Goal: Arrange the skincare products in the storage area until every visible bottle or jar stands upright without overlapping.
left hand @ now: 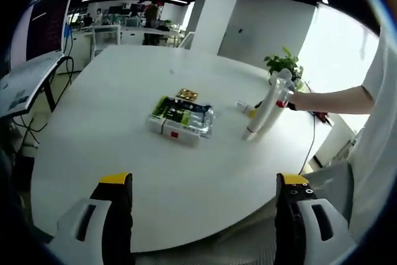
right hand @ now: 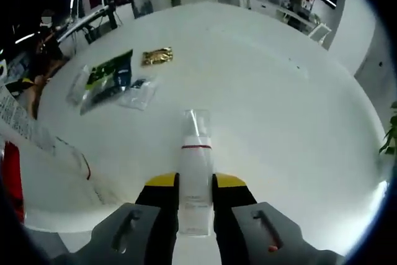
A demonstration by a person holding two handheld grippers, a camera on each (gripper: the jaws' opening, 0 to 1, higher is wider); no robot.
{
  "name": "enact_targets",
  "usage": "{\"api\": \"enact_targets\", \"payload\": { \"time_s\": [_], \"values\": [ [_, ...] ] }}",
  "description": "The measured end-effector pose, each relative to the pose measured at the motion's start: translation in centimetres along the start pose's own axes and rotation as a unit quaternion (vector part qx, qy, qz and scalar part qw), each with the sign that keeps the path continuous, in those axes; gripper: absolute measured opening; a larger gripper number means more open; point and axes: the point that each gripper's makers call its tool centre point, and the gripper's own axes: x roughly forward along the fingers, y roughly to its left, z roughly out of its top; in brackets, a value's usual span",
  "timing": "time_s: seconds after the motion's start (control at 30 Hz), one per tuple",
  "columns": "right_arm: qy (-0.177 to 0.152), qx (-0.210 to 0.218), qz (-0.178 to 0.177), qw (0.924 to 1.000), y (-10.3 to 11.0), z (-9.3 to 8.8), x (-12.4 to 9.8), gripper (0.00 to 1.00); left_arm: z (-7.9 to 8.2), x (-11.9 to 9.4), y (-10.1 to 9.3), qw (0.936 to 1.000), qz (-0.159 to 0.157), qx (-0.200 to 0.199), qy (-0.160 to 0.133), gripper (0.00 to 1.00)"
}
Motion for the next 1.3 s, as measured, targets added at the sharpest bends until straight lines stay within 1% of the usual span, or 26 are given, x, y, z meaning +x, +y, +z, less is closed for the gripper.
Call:
{"api": "enact_targets", "payload": {
  "time_s": [0.13, 0.23, 0.37, 0.47, 0.5, 0.57, 0.67, 0.77, 0.93, 1.0, 1.13, 1.17, 1.23, 1.3],
  "values": [
    [-0.001, 0.010, -0.009, 0.9999, -0.4, -0.4, -0.3, 0.19, 0.4, -0.1, -0.2, 1.0000, -0.005, 0.001, -0.008, 0.95],
    [-0.012, 0.028, -0.008, 0.9995, -0.6, -0.9, -0.8, 0.19, 0.4, -0.1, -0.4, 0.9999, -0.011, 0.004, -0.006, 0.95],
    [-0.024, 0.038, -0.016, 0.9989, -0.8, -0.8, -2.1, 0.19, 0.4, 0.0, -0.6, 0.9998, -0.013, 0.012, -0.003, 0.96],
    [-0.034, 0.045, -0.024, 0.9982, -1.0, -1.0, -3.4, 0.19, 0.7, 0.1, -0.8, 0.9997, -0.017, 0.016, -0.006, 0.96],
    [-0.039, 0.051, -0.025, 0.9976, -0.8, -1.2, -3.9, 0.19, 0.8, 0.1, -0.9, 0.9997, -0.018, 0.017, -0.006, 0.96],
    [-0.046, 0.060, -0.030, 0.9967, -1.0, -1.4, -4.8, 0.19, 1.0, 0.2, -1.0, 0.9995, -0.021, 0.019, -0.008, 0.96],
    [-0.053, 0.069, -0.036, 0.9956, -1.3, -2.2, -5.5, 0.19, 1.3, 0.1, -1.3, 0.9993, -0.026, 0.025, -0.010, 0.96],
    [-0.059, 0.079, -0.042, 0.9942, -0.6, -2.8, -6.6, 0.19, 1.3, 0.1, -1.5, 0.9991, -0.031, 0.029, -0.009, 0.96],
    [-0.068, 0.099, -0.049, 0.9916, -0.5, -3.9, -7.8, 0.19, 1.2, -0.1, -1.6, 0.9989, -0.034, 0.033, -0.009, 0.95],
    [-0.075, 0.107, -0.051, 0.9901, -0.2, -4.1, -8.5, 0.19, 1.3, -0.2, -1.8, 0.9987, -0.036, 0.034, -0.010, 0.95],
    [-0.089, 0.125, -0.056, 0.9866, -0.1, -4.4, -9.8, 0.19, 1.2, -0.2, -2.2, 0.9986, -0.043, 0.032, 0.003, 0.90],
    [-0.093, 0.129, -0.055, 0.9856, 0.4, -4.3, -10.5, 0.19, 1.2, -0.2, -2.3, 0.9984, -0.044, 0.035, 0.003, 0.91],
    [-0.098, 0.133, -0.059, 0.9845, 0.0, -4.7, -10.7, 0.19, 1.2, -0.2, -2.5, 0.9983, -0.047, 0.036, 0.008, 0.92],
    [-0.105, 0.137, -0.060, 0.9832, 0.2, -5.0, -11.1, 0.19, 1.1, -0.2, -2.8, 0.9979, -0.051, 0.039, 0.009, 0.93]
  ]
}}
